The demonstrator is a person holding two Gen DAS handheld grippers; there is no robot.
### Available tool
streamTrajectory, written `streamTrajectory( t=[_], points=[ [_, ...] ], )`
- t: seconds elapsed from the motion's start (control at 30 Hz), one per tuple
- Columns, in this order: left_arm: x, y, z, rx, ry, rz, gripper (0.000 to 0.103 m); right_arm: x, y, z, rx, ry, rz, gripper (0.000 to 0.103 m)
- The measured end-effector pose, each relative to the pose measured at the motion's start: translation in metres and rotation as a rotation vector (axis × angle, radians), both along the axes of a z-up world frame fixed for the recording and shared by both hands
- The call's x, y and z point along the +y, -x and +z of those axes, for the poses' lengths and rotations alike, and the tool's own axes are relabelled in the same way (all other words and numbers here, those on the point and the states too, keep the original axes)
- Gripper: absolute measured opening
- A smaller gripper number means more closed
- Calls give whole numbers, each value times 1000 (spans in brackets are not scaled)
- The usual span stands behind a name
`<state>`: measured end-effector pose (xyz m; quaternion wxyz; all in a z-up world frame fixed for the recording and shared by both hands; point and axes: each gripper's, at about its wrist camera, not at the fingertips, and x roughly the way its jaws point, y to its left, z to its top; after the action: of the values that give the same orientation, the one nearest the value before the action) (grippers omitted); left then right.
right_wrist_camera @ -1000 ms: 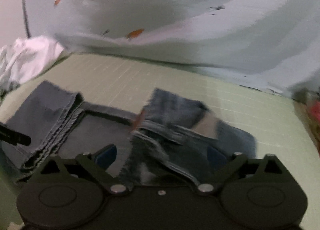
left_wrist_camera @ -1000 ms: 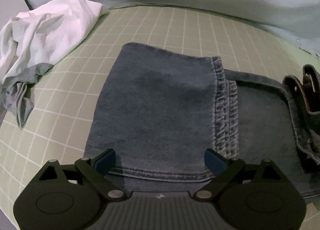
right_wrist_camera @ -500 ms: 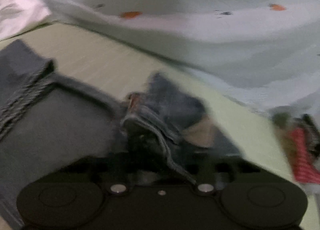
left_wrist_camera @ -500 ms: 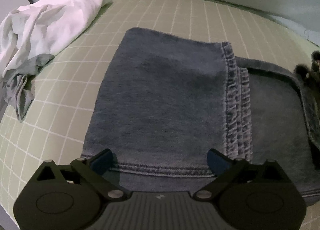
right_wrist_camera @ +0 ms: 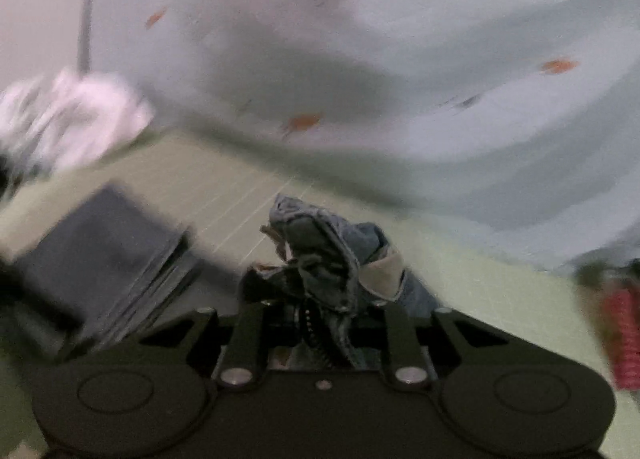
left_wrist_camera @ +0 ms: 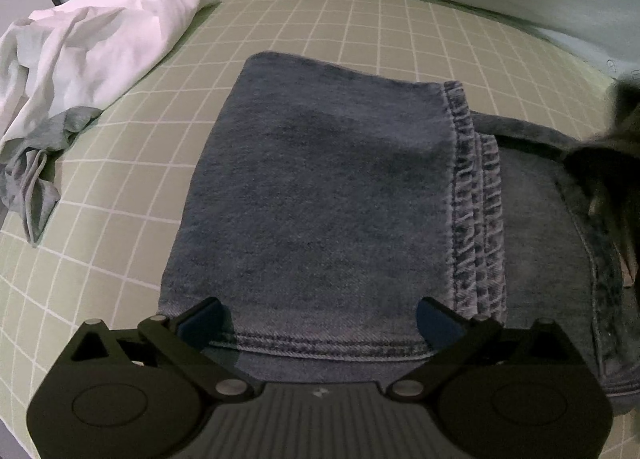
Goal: Fold clothes
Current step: 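Fold the held waistband with the right gripper over the folded legs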
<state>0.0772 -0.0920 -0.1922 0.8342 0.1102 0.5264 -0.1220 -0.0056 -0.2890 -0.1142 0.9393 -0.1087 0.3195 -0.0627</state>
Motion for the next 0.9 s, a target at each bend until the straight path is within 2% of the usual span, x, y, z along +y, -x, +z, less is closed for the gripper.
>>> streamTrajectory(
  t=[0.03,0.07,0.1,0.13,0.2,0.27,0.33,0.47,0.6,0.73,0.9],
  points=[
    [0,0,0,0,0,0,102,8,-3,-12,46,32,35,57],
    [-1,0,0,0,1,1,103,15,-6,-25,92,64,70,67],
    [0,0,0,0,1,0,103,23,-8,-37,138,96,105,84],
    [0,0,0,1,2,0,103,31,-11,-50,184,128,141,90],
    [0,1,0,0,1,-3,103,38,-11,-50,210,159,184,92],
    [-1,1,-1,-2,-2,-4,103,31,-10,-38,204,100,193,93],
    [-2,2,-1,-3,-6,-2,103,17,-6,-26,171,49,149,97],
    [-2,1,-2,-1,-4,0,103,-22,5,-2,97,-41,7,102],
    [-1,0,-2,4,2,1,103,-72,18,10,25,-238,-200,103],
    [0,-1,-3,4,5,3,103,-126,33,-1,-18,-447,-449,103],
    [-1,-1,-4,4,8,7,103,-173,47,-46,83,-637,-641,103]
  ],
)
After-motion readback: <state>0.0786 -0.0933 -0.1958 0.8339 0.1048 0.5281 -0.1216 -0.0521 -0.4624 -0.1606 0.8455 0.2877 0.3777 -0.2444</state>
